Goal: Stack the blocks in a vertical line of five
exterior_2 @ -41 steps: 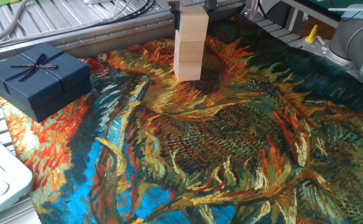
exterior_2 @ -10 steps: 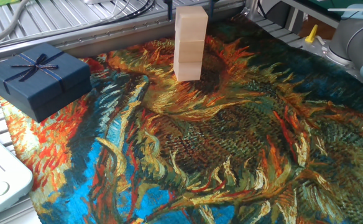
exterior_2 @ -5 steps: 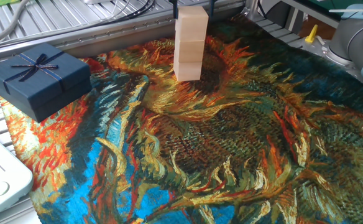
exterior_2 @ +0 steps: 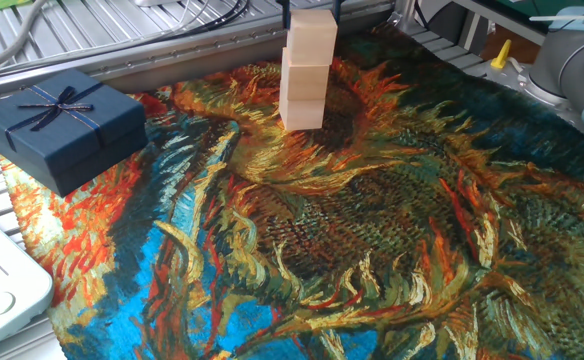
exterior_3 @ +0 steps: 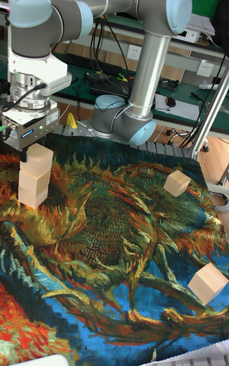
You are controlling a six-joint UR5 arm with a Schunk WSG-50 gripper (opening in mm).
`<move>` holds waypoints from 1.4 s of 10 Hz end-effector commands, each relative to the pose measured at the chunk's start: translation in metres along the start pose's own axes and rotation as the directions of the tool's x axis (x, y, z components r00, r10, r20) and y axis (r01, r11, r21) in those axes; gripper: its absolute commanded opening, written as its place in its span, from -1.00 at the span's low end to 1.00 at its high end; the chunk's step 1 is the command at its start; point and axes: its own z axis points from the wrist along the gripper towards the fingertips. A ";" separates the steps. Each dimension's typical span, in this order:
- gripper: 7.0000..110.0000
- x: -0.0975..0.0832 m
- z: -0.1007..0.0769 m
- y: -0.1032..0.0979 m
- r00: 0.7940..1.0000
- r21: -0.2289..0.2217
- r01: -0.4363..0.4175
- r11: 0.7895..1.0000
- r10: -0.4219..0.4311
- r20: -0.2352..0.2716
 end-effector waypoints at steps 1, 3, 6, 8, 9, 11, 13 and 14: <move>0.15 -0.007 -0.001 -0.004 1.000 0.005 0.012 1.000 -0.012 0.028; 0.15 -0.010 -0.001 -0.007 0.999 0.014 0.015 1.000 -0.016 0.034; 0.15 -0.008 0.000 -0.009 0.999 0.023 0.036 0.999 -0.036 0.022; 0.15 -0.009 0.000 -0.011 0.998 0.029 0.057 0.998 -0.058 0.024; 0.15 -0.010 0.000 -0.011 0.997 0.030 0.068 0.997 -0.068 0.025; 0.15 -0.012 0.000 -0.009 0.996 0.027 0.082 0.996 -0.082 0.026; 0.15 -0.013 0.001 -0.004 0.995 0.012 0.097 0.995 -0.098 0.022; 0.15 -0.013 0.002 -0.001 0.994 0.002 0.108 0.994 -0.108 0.020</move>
